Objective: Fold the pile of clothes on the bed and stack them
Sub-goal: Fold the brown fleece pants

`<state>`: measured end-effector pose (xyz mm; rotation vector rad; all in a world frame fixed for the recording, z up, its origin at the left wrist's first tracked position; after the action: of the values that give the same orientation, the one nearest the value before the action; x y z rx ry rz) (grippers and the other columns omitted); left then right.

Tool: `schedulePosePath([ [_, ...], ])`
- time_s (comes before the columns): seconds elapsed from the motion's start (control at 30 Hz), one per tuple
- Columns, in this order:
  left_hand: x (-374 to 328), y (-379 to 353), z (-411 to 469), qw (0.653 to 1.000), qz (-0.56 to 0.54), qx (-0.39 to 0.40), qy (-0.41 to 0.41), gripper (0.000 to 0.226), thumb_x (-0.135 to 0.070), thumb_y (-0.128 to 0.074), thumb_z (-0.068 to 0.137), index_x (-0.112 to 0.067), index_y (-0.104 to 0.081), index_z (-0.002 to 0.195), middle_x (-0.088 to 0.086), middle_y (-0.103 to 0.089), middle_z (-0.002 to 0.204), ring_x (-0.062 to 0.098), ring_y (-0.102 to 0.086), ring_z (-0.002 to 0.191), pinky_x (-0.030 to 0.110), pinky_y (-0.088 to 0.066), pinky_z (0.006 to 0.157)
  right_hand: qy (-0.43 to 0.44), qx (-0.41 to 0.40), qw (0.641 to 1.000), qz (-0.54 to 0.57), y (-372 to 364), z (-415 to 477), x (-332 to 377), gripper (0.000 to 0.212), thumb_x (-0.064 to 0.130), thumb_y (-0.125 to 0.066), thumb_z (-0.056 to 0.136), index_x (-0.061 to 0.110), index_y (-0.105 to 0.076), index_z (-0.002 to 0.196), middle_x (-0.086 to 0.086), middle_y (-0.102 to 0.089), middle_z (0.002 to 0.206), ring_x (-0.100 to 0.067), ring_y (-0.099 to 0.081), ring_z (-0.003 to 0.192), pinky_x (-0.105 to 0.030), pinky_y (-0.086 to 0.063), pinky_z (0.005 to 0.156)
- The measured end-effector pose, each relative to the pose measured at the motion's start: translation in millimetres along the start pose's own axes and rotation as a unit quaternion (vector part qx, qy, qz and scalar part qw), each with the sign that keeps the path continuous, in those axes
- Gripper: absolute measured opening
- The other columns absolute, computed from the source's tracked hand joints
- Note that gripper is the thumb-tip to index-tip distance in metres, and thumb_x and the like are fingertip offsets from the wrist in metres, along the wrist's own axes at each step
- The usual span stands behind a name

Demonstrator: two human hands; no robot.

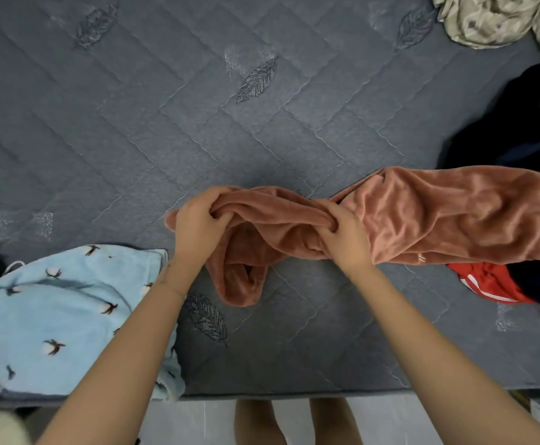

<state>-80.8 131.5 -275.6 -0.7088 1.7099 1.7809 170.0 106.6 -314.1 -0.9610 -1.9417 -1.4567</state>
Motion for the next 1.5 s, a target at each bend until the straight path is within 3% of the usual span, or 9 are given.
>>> schedulePosePath([
  [0.17, -9.8, -28.3, -17.3, 0.987, -0.067, 0.127, 0.075, 0.016, -0.008, -0.067, 0.081, -0.023, -0.065, 0.081, -0.018, -0.062, 0.066, -0.002, -0.056, 0.064, 0.017, -0.043, 0.062, -0.033, 0.137, 0.988, 0.067, -10.2, -14.4, -10.1, 0.089, 0.031, -0.083, 0.071, 0.030, -0.037, 0.148, 0.016, -0.048, 0.142, -0.001, -0.041, 0.133, -0.029, -0.035, 0.112],
  [0.3, -16.7, -53.6, -42.1, 0.967, -0.069, 0.234, 0.067, 0.017, -0.021, -0.070, 0.080, -0.005, -0.069, 0.086, 0.007, -0.069, 0.085, 0.018, -0.063, 0.081, 0.038, -0.050, 0.075, 0.025, 0.195, 0.980, 0.039, -29.3, -29.2, 2.3, 0.116, 0.053, -0.085, 0.061, 0.043, -0.012, 0.151, 0.017, -0.033, 0.152, 0.004, -0.025, 0.140, -0.022, -0.023, 0.113],
  [0.4, -22.1, -60.4, -50.4, 0.951, -0.072, 0.294, 0.058, 0.024, -0.033, -0.079, 0.075, -0.013, -0.071, 0.086, 0.000, -0.070, 0.083, 0.011, -0.062, 0.081, 0.032, -0.051, 0.076, 0.065, 0.185, 0.980, -0.028, -37.2, -34.2, 6.0, 0.082, 0.053, -0.081, 0.067, 0.040, -0.042, 0.138, 0.012, -0.054, 0.135, -0.002, -0.046, 0.126, -0.028, -0.038, 0.106],
  [0.5, -10.6, -59.1, -55.5, 0.923, -0.128, 0.342, 0.120, 0.041, -0.054, -0.080, 0.064, -0.027, -0.073, 0.095, -0.014, -0.072, 0.094, -0.002, -0.065, 0.092, 0.015, -0.050, 0.082, 0.039, 0.196, 0.980, 0.019, -33.3, -42.2, -1.6, 0.012, 0.035, -0.075, 0.077, 0.033, -0.066, 0.083, 0.017, -0.070, 0.078, 0.004, -0.062, 0.073, -0.015, -0.046, 0.068],
  [0.7, 20.6, -50.9, -54.9, 0.981, -0.036, 0.135, 0.135, 0.022, -0.032, -0.067, 0.090, -0.020, -0.067, 0.109, -0.006, -0.068, 0.115, 0.013, -0.061, 0.108, 0.040, -0.046, 0.098, -0.061, 0.415, 0.907, -0.044, -49.9, -81.8, -46.0, 0.026, 0.039, -0.078, 0.076, 0.022, -0.063, 0.063, 0.016, -0.062, 0.053, 0.003, -0.054, 0.046, -0.009, -0.040, 0.048],
  [0.83, 52.8, -67.9, -71.5, 0.955, 0.037, 0.175, 0.236, 0.053, -0.035, -0.062, 0.093, -0.012, -0.047, 0.138, 0.012, -0.053, 0.134, 0.030, -0.041, 0.129, 0.049, -0.037, 0.106, -0.081, 0.503, 0.850, -0.136, -58.6, -105.7, -72.1, 0.024, 0.053, -0.080, 0.068, 0.034, -0.068, 0.075, 0.022, -0.060, 0.064, 0.002, -0.054, 0.065, -0.014, -0.041, 0.060],
  [1.03, 79.6, -64.0, -87.1, 0.925, 0.186, 0.148, 0.297, 0.030, -0.023, -0.054, 0.098, -0.003, -0.053, 0.121, 0.018, -0.054, 0.126, 0.041, -0.045, 0.122, 0.054, -0.029, 0.106, -0.046, 0.290, 0.954, -0.056, -39.0, -63.1, -56.5, 0.060, 0.050, -0.079, 0.073, 0.029, -0.059, 0.125, 0.008, -0.057, 0.123, -0.010, -0.050, 0.117, -0.023, -0.039, 0.100],
  [1.2, 62.5, -40.6, -70.4, 0.966, -0.053, 0.012, 0.251, 0.014, -0.008, -0.042, 0.100, -0.010, -0.048, 0.088, -0.006, -0.050, 0.073, 0.010, -0.046, 0.064, 0.029, -0.035, 0.067, -0.002, 0.171, 0.979, -0.110, -22.8, -28.4, -43.8, 0.073, 0.037, -0.075, 0.082, 0.023, -0.042, 0.145, -0.002, -0.043, 0.147, -0.022, -0.033, 0.137, -0.033, -0.027, 0.115],
  [1.5, 17.6, -18.9, -2.3, 0.984, -0.128, 0.047, 0.119, 0.015, -0.012, -0.053, 0.099, -0.011, -0.067, 0.095, -0.006, -0.066, 0.089, -0.010, -0.056, 0.081, 0.008, -0.040, 0.081, 0.073, 0.086, 0.983, -0.147, -19.5, 16.9, -20.7, 0.077, 0.040, -0.072, 0.083, 0.020, -0.037, 0.148, -0.004, -0.037, 0.152, -0.023, -0.028, 0.143, -0.042, -0.019, 0.119],
])
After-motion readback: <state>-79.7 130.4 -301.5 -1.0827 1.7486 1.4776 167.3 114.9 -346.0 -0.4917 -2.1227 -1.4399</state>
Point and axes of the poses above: each hand's wrist, its own z-axis towards the middle knuckle, its own y-axis out of the back of the hand, x = y × z, the point moved 6 cm from there along z, towards the middle knuckle
